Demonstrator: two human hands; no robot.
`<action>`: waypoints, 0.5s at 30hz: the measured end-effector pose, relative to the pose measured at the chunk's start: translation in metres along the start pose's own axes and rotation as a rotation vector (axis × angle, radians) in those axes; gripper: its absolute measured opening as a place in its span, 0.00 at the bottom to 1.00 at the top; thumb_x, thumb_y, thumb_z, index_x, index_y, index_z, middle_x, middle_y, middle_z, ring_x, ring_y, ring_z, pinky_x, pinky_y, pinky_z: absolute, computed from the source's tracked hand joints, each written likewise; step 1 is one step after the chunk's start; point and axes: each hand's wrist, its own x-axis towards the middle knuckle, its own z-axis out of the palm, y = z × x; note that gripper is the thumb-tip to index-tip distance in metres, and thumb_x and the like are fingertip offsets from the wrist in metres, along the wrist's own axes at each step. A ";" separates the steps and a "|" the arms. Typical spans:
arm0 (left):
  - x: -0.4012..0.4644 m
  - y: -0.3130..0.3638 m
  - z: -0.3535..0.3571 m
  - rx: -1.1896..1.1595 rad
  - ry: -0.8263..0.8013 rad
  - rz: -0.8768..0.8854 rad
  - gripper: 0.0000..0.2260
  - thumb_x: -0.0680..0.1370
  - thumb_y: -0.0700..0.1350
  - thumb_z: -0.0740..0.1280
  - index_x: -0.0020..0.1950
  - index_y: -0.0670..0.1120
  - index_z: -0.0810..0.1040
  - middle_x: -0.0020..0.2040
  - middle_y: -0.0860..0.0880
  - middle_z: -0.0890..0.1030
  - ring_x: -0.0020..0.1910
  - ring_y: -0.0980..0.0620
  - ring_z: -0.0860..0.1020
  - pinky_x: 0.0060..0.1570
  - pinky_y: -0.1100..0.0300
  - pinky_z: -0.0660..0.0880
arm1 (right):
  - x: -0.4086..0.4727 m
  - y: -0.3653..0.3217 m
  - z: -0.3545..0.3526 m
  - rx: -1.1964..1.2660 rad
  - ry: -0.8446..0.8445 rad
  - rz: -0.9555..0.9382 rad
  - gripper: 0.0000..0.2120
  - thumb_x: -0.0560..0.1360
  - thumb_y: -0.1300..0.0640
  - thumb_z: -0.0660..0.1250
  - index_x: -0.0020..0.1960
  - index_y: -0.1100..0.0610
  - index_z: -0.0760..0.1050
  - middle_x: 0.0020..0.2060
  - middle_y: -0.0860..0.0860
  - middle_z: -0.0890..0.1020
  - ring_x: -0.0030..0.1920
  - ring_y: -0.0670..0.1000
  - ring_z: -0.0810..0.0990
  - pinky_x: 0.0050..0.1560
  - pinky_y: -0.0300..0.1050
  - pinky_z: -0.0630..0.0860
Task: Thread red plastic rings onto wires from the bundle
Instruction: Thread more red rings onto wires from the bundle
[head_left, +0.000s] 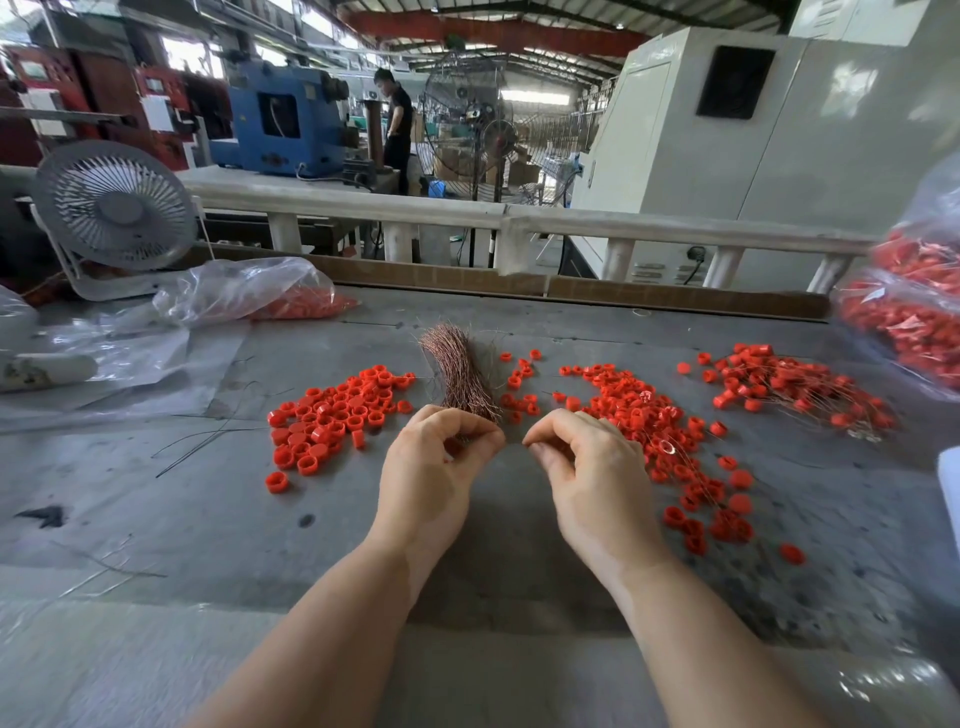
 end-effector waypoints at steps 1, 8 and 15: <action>0.000 -0.001 -0.001 -0.007 0.012 -0.008 0.10 0.72 0.41 0.72 0.36 0.55 0.77 0.39 0.54 0.76 0.38 0.46 0.77 0.45 0.51 0.75 | 0.000 -0.001 0.000 0.015 0.002 -0.008 0.06 0.72 0.63 0.68 0.40 0.53 0.78 0.36 0.45 0.77 0.44 0.51 0.75 0.50 0.54 0.70; 0.002 -0.002 0.000 0.022 0.014 0.008 0.13 0.73 0.40 0.71 0.35 0.56 0.75 0.40 0.55 0.75 0.38 0.50 0.76 0.41 0.63 0.71 | -0.001 -0.003 -0.001 0.037 0.026 -0.024 0.07 0.72 0.64 0.68 0.40 0.53 0.77 0.36 0.45 0.76 0.44 0.51 0.75 0.50 0.55 0.70; 0.008 -0.011 -0.010 -0.018 0.201 -0.198 0.09 0.73 0.39 0.69 0.38 0.52 0.77 0.31 0.56 0.78 0.32 0.57 0.73 0.34 0.65 0.68 | 0.000 0.002 -0.001 0.069 0.087 0.064 0.07 0.72 0.65 0.68 0.39 0.55 0.77 0.36 0.46 0.77 0.43 0.54 0.76 0.50 0.56 0.71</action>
